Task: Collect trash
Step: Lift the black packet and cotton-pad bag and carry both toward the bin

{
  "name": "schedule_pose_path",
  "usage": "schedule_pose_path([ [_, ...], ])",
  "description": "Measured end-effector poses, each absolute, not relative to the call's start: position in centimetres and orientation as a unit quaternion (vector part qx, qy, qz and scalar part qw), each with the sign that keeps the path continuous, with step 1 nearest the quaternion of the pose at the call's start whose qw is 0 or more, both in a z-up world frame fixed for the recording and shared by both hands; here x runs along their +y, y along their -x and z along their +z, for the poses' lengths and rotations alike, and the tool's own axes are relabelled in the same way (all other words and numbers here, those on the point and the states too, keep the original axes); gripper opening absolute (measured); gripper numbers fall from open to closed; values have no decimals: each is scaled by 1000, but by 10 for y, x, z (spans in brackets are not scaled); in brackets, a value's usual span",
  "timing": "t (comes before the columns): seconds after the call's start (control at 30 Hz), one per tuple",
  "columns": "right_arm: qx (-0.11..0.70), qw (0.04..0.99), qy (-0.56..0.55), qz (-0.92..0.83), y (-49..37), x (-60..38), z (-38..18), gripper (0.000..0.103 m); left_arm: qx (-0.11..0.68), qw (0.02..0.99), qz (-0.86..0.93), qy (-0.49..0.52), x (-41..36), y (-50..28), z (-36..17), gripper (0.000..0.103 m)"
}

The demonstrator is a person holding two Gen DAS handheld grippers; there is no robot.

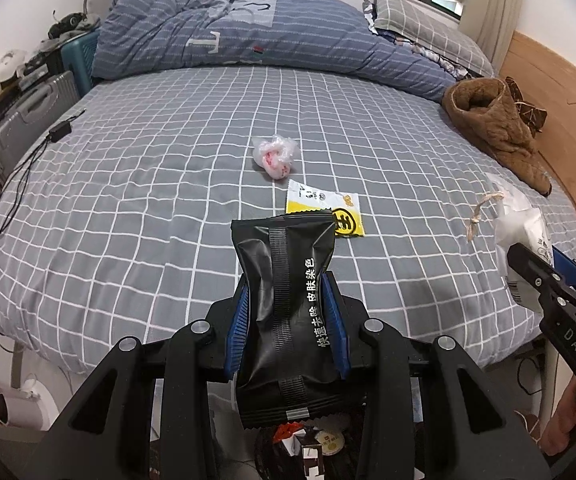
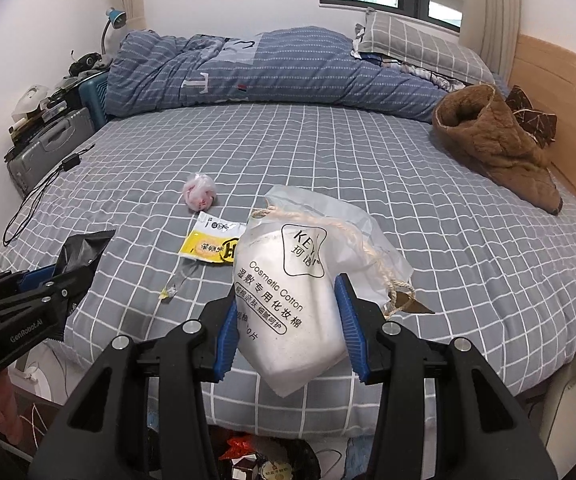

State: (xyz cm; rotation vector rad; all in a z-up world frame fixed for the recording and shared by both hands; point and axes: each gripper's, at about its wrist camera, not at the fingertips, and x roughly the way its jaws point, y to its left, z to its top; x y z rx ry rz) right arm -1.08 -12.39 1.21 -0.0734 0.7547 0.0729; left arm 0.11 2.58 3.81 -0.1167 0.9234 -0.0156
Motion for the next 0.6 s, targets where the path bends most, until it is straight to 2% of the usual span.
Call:
schedule_pose_path([
  [0.6,373,926,40,34,74,-126,13,43,444,894,-16,53,16,57,48,34],
])
